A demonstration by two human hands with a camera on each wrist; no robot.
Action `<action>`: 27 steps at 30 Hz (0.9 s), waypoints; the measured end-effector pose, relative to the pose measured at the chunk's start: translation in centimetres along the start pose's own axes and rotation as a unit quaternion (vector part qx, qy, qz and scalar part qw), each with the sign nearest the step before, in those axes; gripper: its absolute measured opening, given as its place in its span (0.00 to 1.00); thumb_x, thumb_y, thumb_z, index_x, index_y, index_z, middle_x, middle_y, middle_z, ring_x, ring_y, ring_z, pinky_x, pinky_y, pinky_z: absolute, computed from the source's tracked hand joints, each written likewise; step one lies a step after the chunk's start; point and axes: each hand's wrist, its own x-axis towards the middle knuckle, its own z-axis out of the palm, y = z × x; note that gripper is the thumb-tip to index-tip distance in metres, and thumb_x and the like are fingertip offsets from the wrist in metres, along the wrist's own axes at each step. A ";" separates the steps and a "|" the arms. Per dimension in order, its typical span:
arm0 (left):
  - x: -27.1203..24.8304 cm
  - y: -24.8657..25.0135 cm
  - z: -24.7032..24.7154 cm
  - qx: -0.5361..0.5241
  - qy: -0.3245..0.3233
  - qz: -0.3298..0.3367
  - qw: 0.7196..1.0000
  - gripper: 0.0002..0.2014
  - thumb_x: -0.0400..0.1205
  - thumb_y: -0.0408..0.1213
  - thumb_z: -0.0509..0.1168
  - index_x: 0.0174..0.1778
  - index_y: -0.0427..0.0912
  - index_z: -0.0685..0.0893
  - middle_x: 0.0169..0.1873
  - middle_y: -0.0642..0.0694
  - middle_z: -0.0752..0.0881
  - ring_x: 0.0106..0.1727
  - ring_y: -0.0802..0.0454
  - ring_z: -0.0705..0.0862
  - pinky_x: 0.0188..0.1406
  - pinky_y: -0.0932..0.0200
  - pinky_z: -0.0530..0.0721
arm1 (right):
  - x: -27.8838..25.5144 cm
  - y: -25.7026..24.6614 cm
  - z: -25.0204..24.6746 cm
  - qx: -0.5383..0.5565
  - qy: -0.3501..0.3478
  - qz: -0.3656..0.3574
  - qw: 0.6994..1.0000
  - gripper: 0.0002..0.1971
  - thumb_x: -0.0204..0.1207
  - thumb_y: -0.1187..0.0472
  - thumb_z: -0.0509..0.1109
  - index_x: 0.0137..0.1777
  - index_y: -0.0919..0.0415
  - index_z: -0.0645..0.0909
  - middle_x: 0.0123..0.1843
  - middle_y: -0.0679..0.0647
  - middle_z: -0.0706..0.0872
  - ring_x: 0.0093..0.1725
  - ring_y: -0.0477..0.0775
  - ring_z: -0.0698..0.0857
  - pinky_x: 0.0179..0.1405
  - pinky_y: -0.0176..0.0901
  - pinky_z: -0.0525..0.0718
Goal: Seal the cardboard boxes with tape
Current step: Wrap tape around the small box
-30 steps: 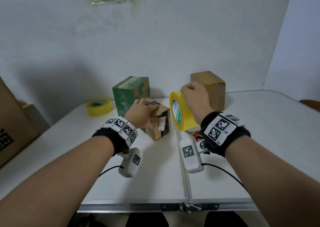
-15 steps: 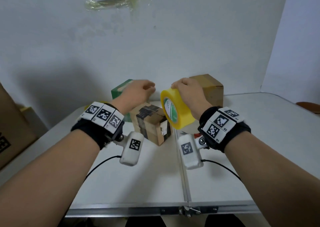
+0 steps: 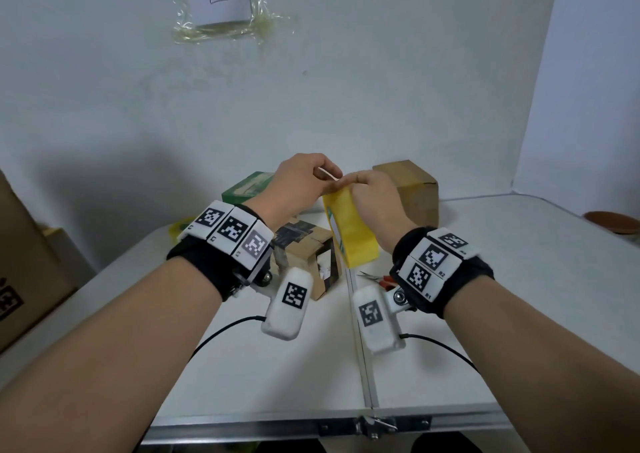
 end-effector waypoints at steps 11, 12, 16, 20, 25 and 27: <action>0.4 0.4 -0.7 -0.006 -0.054 -0.035 0.998 0.03 0.78 0.33 0.74 0.45 0.38 0.90 0.43 0.42 0.90 0.45 0.51 0.87 0.55 0.55 0.88 | -0.2 -0.1 -0.4 -0.048 -0.032 -0.005 0.998 0.25 0.83 0.69 0.58 0.80 0.57 0.64 0.72 0.54 0.73 0.61 0.46 0.72 0.58 0.36 0.68; 0.4 0.3 -0.7 -0.008 -0.053 -0.030 0.998 0.02 0.78 0.33 0.74 0.44 0.38 0.89 0.42 0.43 0.90 0.44 0.52 0.86 0.54 0.55 0.88 | -0.2 0.0 -0.3 -0.048 -0.031 -0.004 0.998 0.25 0.84 0.68 0.59 0.80 0.57 0.64 0.72 0.55 0.73 0.61 0.47 0.72 0.59 0.37 0.69; 0.7 -0.5 -0.3 0.014 -0.007 -0.007 1.000 0.01 0.77 0.34 0.74 0.40 0.42 0.89 0.38 0.48 0.89 0.42 0.53 0.86 0.53 0.53 0.88 | 0.2 0.4 -0.2 0.005 -0.019 0.062 0.998 0.25 0.84 0.57 0.65 0.78 0.58 0.63 0.72 0.58 0.74 0.64 0.53 0.76 0.66 0.47 0.76; 1.5 -1.3 -0.2 0.041 0.033 -0.013 0.999 0.05 0.79 0.37 0.71 0.46 0.39 0.88 0.41 0.52 0.87 0.47 0.53 0.84 0.52 0.57 0.84 | 0.3 0.9 -0.4 0.075 -0.037 0.167 0.982 0.38 0.77 0.39 0.68 0.79 0.64 0.64 0.71 0.57 0.77 0.67 0.58 0.79 0.69 0.58 0.79; 2.4 -2.2 -1.4 0.003 0.021 -0.033 0.999 0.06 0.81 0.36 0.71 0.47 0.37 0.87 0.43 0.47 0.88 0.48 0.50 0.85 0.53 0.54 0.86 | 0.0 0.8 -0.4 0.030 -0.060 0.148 0.987 0.30 0.78 0.35 0.64 0.63 0.62 0.78 0.59 0.56 0.83 0.57 0.57 0.83 0.64 0.55 0.81; 2.7 -3.0 -2.4 -0.025 0.026 -0.046 0.998 0.07 0.81 0.36 0.71 0.48 0.35 0.87 0.44 0.45 0.88 0.44 0.51 0.84 0.47 0.59 0.84 | 0.0 0.6 -0.5 0.006 -0.049 0.119 0.992 0.24 0.78 0.35 0.64 0.46 0.59 0.78 0.44 0.55 0.80 0.44 0.54 0.80 0.48 0.49 0.78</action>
